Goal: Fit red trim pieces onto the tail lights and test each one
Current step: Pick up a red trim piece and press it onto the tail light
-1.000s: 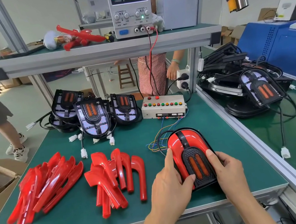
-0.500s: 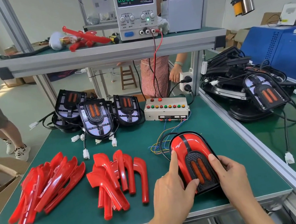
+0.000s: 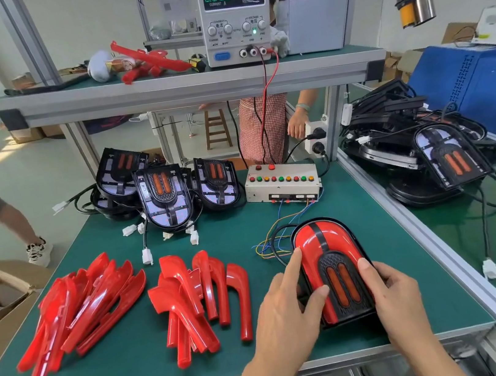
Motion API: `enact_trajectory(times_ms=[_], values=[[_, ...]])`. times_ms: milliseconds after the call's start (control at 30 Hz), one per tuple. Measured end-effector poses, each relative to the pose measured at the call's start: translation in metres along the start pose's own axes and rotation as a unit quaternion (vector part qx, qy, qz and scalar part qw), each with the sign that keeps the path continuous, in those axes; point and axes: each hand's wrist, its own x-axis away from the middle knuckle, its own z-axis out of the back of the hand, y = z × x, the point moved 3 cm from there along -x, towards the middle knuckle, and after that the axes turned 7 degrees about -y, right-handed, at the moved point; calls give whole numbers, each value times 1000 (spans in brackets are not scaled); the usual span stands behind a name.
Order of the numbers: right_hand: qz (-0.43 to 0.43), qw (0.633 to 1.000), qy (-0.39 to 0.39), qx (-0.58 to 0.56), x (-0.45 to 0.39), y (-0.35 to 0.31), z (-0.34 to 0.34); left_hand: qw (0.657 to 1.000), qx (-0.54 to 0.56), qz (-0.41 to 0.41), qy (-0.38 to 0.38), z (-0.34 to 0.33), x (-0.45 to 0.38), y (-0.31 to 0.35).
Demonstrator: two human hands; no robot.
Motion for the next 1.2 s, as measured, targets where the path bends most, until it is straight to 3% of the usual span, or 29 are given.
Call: enact_trajectory(times_ms=[467,600,733,833,967,1100,1200], values=[[-29,999,-34,-12,-3,-1,0,957,288,6,-41,-14,-10,-1],[-44,998,-42,-18,-4,-3,1,932,361,13,-22,-18,-11,-6],[-75,984,-27,-158,0,-2,3,890,452,45,30,-25,-13,-5],[-116,978,-4,-172,15,4,-8,857,507,65,68,-23,-20,-3],[-162,973,-40,-162,34,4,-46,863,493,56,92,-24,-23,3],[-143,977,-26,-156,32,1,-69,891,441,33,105,-25,-15,8],[-126,981,-16,-148,31,2,-70,889,444,33,109,-22,-15,7]])
